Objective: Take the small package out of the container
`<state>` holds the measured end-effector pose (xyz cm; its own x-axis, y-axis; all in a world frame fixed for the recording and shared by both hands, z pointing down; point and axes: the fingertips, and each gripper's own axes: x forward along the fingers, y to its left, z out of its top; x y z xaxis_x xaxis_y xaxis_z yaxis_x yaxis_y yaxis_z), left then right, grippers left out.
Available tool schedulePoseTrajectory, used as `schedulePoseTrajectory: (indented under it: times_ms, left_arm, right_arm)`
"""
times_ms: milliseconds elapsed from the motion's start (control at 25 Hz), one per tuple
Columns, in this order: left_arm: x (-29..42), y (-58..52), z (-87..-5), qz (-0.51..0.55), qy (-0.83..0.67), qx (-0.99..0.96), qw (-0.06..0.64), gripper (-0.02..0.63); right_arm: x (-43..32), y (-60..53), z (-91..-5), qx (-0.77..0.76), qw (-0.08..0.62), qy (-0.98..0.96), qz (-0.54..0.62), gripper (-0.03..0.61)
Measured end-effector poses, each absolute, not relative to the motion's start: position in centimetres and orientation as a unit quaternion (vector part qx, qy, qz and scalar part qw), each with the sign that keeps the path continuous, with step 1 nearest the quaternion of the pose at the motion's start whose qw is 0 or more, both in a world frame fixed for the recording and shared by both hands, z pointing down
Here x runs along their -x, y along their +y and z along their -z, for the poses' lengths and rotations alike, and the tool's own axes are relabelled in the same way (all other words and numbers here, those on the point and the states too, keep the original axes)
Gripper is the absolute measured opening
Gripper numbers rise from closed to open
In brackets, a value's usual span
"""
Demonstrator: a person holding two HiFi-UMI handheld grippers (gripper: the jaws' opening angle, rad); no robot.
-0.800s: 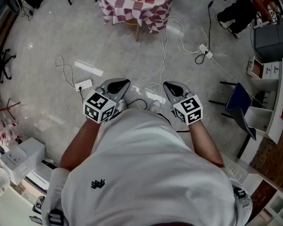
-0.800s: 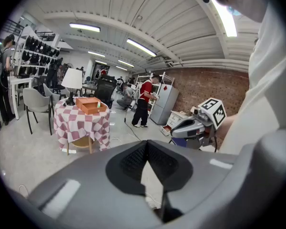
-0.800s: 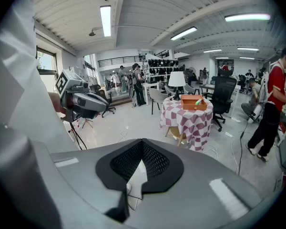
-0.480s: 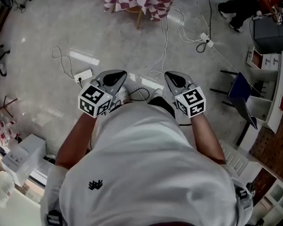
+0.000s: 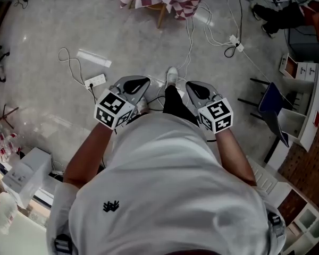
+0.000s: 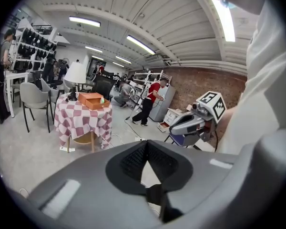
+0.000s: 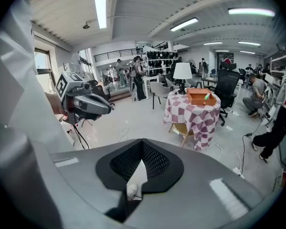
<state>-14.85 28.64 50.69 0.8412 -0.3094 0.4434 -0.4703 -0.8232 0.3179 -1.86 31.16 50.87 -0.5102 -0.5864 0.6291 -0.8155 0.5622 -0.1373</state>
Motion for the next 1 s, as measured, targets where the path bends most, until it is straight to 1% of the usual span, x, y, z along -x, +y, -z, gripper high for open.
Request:
schedulePoseTrajectory:
  times_ms: [120,320,440,560,800,1000]
  left_arm:
    - [14.2,26.9,-50.7,-0.197,-0.217,-0.934,0.205,0.055]
    - [12.6,22.5,-50.6,-0.212,-0.248,-0.92,0.215,0.057]
    - [10.2,19.6,-50.0,-0.219,-0.255,-0.918,0.213,0.058]
    - [7.2,16.4,-49.0,-0.215,-0.263,-0.917,0.21,0.074]
    - [0.7,11.1,-48.0,-0.208,-0.264,-0.92,0.2,0.086]
    - [-1.6,7.8,-47.6,-0.199,-0.273,-0.919,0.203,0.086]
  right_arm:
    - [1.4,28.5,-51.2,-0.407,0.262,-0.85,-0.21,0.0]
    - [-0.4,22.3,-50.7,-0.393,0.24,-0.865,-0.198,0.002]
    - [-2.4,19.1,-50.7,-0.379,0.239,-0.872,-0.196,0.006]
    - [-4.7,16.2,-50.9,-0.363,0.248,-0.878,-0.189,0.028]
    - [-9.9,11.1,-50.9,-0.352,0.24,-0.886,-0.185,0.032]
    - [-11.8,8.5,-52.1,-0.344,0.246,-0.885,-0.194,0.032]
